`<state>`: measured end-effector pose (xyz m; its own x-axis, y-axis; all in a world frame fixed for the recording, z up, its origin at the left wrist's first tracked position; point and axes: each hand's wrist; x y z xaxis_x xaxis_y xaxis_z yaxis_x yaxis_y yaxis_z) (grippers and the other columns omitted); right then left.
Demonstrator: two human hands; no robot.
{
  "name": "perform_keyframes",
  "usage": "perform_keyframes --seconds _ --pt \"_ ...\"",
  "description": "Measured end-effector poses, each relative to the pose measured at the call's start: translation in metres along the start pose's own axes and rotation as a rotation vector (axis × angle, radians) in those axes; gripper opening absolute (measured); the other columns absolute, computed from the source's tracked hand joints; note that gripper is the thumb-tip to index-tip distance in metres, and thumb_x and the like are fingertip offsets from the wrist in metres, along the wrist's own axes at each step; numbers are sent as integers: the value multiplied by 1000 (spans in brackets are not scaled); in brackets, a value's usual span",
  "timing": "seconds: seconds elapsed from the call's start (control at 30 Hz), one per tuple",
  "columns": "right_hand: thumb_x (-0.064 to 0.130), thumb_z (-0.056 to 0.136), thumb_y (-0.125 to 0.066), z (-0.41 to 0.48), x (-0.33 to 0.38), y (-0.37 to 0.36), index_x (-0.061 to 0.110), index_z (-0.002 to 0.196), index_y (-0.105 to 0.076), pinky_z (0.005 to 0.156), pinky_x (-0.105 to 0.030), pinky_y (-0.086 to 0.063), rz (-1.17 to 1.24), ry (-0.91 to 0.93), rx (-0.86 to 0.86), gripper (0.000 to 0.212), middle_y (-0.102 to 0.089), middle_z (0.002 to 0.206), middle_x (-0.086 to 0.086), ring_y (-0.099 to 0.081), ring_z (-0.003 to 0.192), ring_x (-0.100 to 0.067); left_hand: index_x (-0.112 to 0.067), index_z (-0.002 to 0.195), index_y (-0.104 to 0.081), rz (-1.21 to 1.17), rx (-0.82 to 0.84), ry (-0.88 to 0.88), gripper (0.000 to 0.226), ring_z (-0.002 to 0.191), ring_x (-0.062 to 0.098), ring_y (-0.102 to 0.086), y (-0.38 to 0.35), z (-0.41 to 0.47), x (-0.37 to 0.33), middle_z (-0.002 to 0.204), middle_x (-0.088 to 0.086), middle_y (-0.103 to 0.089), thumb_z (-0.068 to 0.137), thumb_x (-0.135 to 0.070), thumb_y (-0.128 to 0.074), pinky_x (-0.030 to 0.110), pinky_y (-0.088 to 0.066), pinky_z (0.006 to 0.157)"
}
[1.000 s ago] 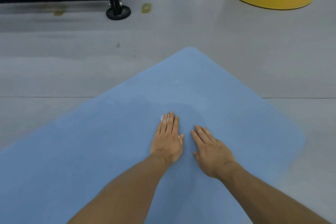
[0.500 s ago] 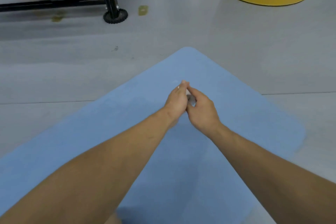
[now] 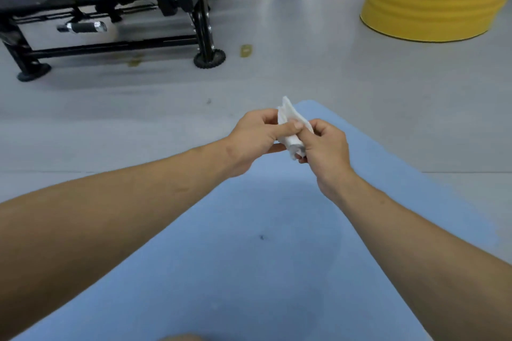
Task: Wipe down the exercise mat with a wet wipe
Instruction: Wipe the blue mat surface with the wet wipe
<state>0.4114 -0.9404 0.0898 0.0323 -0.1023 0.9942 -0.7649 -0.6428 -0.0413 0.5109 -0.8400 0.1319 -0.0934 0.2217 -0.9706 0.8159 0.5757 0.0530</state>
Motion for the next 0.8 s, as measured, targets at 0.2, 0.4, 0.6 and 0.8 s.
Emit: perform_keyframes --seconds 0.2,0.4,0.6,0.8 --pt "18 91 -73 -5 30 -39 10 79 -62 48 -22 -48 104 73 135 18 -65 61 -1 -58 50 -15 4 114 -69 55 -84 -74 26 97 21 -75 41 -27 -35 113 17 -75 94 -11 -73 31 -60 90" --pt "13 88 -75 -28 63 -112 17 75 -63 49 -26 -46 209 102 358 18 -64 67 -4 -57 54 -17 1 110 -67 99 -221 -84 21 96 21 -74 106 -94 -69 115 20 -73 92 -6 -74 27 -60 87" --pt "9 88 -76 -81 113 -201 9 79 -66 47 -25 -47 329 172 575 14 -67 65 -10 -57 51 -19 -10 97 -71 181 -333 -132 14 89 19 -76 183 -189 -119 101 13 -76 87 -2 -76 22 -59 78" --pt "14 89 -78 -123 171 -264 3 81 -62 49 -25 -46 361 252 745 21 -66 64 -12 -55 50 -19 -11 103 -75 174 -421 -247 24 98 28 -75 234 -262 -153 106 12 -77 79 -12 -81 30 -61 86"
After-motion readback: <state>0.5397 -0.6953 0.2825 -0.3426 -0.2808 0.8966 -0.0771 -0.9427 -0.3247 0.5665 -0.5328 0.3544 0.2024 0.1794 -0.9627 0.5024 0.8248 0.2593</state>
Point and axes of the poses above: each hand's wrist, its own z-axis towards the middle knuckle, its own y-axis out of the back of the hand, x = y × z
